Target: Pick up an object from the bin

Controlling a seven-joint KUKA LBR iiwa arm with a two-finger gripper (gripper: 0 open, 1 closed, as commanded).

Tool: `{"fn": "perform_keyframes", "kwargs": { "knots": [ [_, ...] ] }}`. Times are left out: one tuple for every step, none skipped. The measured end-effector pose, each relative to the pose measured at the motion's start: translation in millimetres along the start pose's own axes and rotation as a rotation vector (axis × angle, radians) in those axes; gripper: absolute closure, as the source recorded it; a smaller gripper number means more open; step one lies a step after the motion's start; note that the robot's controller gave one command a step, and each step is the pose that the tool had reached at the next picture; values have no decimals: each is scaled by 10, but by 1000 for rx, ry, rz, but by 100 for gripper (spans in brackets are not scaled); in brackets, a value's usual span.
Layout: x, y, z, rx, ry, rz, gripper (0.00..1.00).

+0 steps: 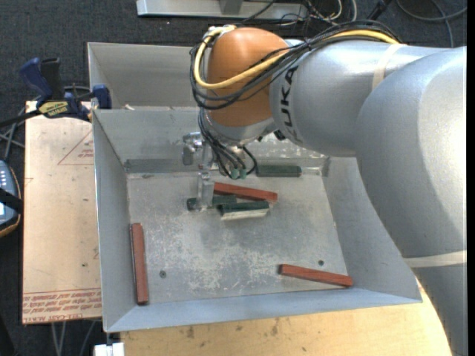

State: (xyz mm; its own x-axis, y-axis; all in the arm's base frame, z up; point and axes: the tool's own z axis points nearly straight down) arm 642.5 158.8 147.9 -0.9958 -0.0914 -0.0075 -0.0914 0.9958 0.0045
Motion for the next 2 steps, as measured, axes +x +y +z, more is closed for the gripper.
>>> {"fn": "perform_keyframes", "kwargs": {
  "knots": [
    [293, -398, 718, 4, 3, -98, 0],
    [-40, -764, 545, 2, 4, -175, 100]
  ]
}}
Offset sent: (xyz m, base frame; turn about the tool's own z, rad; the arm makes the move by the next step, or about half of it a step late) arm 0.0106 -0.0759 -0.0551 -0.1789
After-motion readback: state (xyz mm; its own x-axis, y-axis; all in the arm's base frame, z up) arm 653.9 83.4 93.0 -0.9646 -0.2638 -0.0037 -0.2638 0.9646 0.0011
